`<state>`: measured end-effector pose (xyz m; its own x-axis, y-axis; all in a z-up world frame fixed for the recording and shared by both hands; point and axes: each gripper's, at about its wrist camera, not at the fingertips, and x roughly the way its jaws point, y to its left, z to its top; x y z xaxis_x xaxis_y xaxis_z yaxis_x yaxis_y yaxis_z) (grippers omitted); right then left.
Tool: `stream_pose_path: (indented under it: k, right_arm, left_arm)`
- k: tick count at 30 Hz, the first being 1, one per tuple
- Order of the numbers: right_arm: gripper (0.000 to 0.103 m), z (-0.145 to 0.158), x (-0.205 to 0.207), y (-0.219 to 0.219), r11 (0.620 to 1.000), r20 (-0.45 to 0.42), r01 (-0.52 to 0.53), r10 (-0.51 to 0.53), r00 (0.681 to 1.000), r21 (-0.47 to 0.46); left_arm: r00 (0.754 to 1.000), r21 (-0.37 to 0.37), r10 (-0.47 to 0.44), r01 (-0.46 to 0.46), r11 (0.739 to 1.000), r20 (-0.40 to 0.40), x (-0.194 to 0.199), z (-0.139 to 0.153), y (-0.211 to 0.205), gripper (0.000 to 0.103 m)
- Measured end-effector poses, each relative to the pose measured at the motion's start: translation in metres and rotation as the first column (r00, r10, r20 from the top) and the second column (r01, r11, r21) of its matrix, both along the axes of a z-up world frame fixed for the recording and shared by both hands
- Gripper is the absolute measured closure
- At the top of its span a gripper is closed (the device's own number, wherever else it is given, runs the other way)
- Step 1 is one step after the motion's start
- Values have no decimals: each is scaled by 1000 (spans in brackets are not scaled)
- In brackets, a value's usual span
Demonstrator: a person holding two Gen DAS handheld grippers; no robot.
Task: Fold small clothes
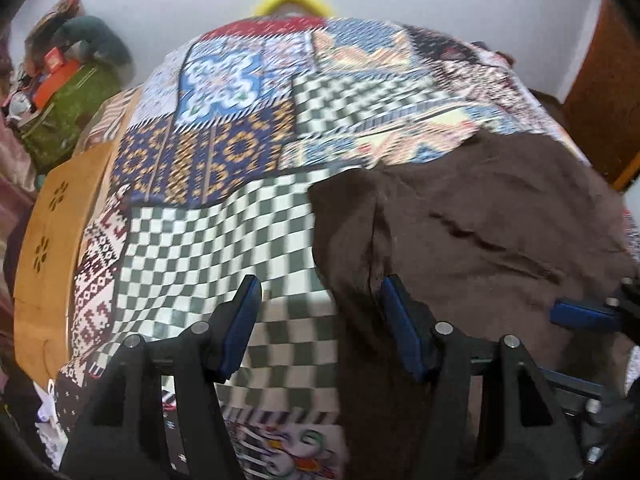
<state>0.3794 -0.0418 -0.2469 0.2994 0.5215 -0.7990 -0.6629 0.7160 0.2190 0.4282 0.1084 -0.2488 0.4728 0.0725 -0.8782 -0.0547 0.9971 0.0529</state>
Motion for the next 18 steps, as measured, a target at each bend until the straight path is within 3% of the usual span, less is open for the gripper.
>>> stream_pose_path:
  k: [5, 8, 10, 11, 16, 18]
  right_arm:
    - [62, 3, -3, 5, 1000, 8, -16, 16, 1000, -11]
    - [62, 14, -7, 4, 1000, 29, -9, 9, 1000, 24]
    - [56, 18, -8, 6, 1000, 54, -14, 12, 998, 23]
    - [48, 18, -10, 8, 1000, 67, -14, 14, 998, 13]
    - [45, -5, -16, 15, 998, 29, -11, 13, 1000, -67]
    - [45, -8, -23, 15, 996, 58, -8, 13, 998, -92]
  left_arm:
    - [999, -46, 46, -46, 998, 8, -12, 6, 24, 40]
    - [999, -64, 22, -20, 998, 33, -29, 22, 25, 40]
    - [999, -96, -14, 18, 995, 35, -39, 29, 19, 40]
    - [999, -101, -34, 37, 994, 35, -43, 31, 14, 40]
    - [995, -54, -99, 99, 994, 5, -60, 20, -12, 37]
    - [993, -10, -117, 117, 993, -21, -68, 10, -19, 37]
